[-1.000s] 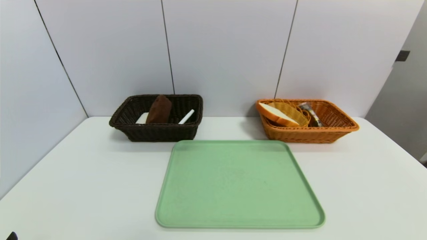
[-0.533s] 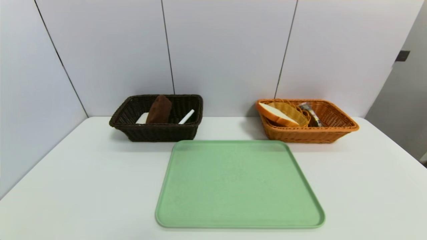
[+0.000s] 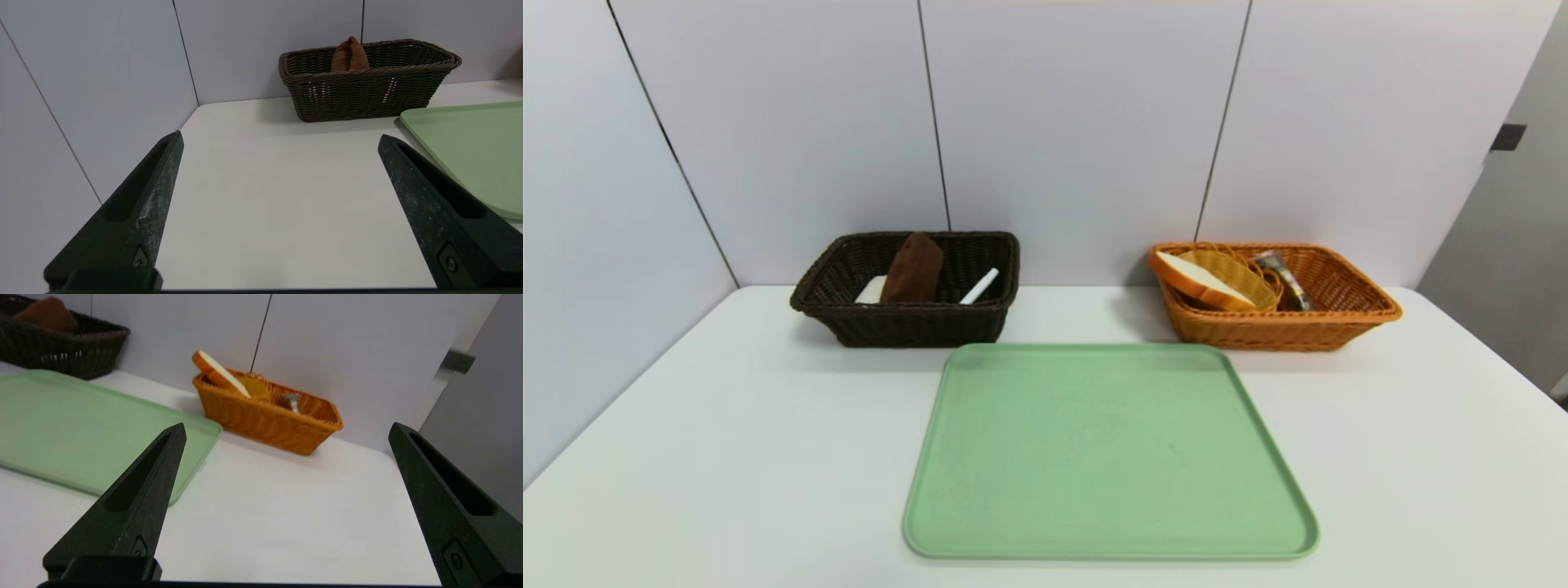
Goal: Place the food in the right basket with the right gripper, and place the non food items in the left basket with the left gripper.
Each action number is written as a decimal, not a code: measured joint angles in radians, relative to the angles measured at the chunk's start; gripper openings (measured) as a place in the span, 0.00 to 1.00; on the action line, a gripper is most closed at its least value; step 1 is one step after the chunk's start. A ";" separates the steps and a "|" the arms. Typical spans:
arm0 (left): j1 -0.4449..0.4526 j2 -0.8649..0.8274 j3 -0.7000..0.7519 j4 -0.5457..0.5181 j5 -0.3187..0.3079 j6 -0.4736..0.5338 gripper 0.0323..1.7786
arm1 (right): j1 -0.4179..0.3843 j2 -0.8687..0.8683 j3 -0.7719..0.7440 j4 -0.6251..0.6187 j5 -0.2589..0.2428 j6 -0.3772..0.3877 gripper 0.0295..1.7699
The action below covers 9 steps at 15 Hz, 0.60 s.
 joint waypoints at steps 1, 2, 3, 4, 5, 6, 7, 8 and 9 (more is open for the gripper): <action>0.000 0.000 0.001 0.014 0.000 -0.001 0.95 | 0.000 0.000 0.006 0.033 0.000 0.000 0.97; 0.000 0.000 0.001 0.041 -0.003 -0.003 0.95 | 0.000 0.000 0.009 0.071 0.004 0.004 0.97; 0.000 0.000 0.002 0.070 -0.006 -0.008 0.95 | 0.000 0.000 0.011 0.092 0.003 0.013 0.97; 0.000 0.000 0.002 0.102 -0.006 -0.010 0.95 | 0.000 0.000 0.011 0.100 0.000 0.027 0.97; 0.000 0.000 0.002 0.131 -0.015 -0.011 0.95 | 0.000 0.000 0.009 0.121 -0.009 0.045 0.97; 0.000 0.000 0.002 0.155 -0.031 -0.012 0.95 | 0.000 0.000 0.004 0.150 -0.031 0.067 0.97; 0.000 0.000 0.002 0.191 -0.043 -0.015 0.95 | 0.001 0.000 0.003 0.189 -0.074 0.080 0.97; 0.000 0.000 0.002 0.224 -0.048 -0.018 0.95 | 0.001 0.000 0.004 0.232 -0.110 0.100 0.97; 0.000 0.000 0.002 0.234 -0.048 -0.027 0.95 | 0.000 0.000 0.004 0.267 -0.133 0.141 0.97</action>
